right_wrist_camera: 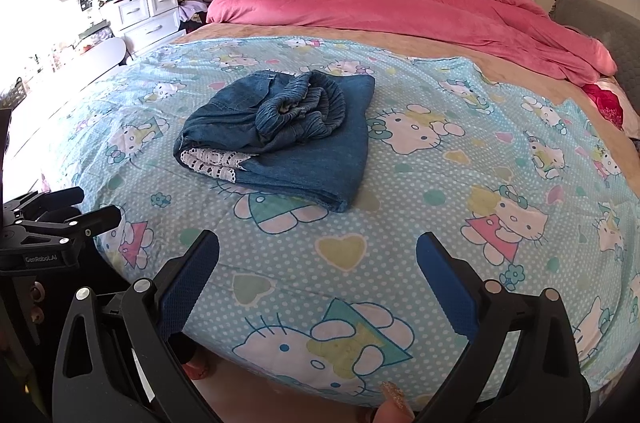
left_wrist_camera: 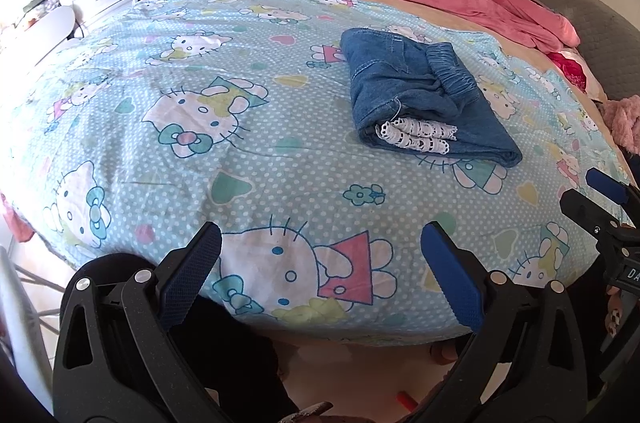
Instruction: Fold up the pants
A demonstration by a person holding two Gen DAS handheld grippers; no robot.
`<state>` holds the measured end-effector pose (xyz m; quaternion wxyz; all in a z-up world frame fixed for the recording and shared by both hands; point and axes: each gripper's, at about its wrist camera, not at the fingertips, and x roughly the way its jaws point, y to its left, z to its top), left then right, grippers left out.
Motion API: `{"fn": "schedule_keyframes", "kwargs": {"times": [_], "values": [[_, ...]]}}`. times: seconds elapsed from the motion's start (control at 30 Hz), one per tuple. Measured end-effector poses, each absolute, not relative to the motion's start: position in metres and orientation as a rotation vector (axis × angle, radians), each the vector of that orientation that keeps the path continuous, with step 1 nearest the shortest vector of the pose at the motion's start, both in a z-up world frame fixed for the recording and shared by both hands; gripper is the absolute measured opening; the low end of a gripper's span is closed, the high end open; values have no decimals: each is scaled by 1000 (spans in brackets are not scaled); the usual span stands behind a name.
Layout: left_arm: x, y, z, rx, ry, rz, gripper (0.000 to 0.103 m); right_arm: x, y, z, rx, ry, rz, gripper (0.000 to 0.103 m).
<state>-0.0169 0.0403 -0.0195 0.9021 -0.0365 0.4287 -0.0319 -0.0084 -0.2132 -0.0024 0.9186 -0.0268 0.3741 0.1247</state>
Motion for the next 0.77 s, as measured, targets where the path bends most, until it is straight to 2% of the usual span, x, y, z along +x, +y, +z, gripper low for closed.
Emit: {"fn": "schedule_keyframes", "kwargs": {"times": [0.3,0.47,0.77], "values": [[-5,52,-28,-103,913,-27,94,4,-230,-4,-39,794,217,99],[12,75,-35,-123,945,-9,94,21,-271,-5,20,802,147,99],[140,195,-29,-116,970,227,94,120,-473,-17,63,853,-298,99]]}}
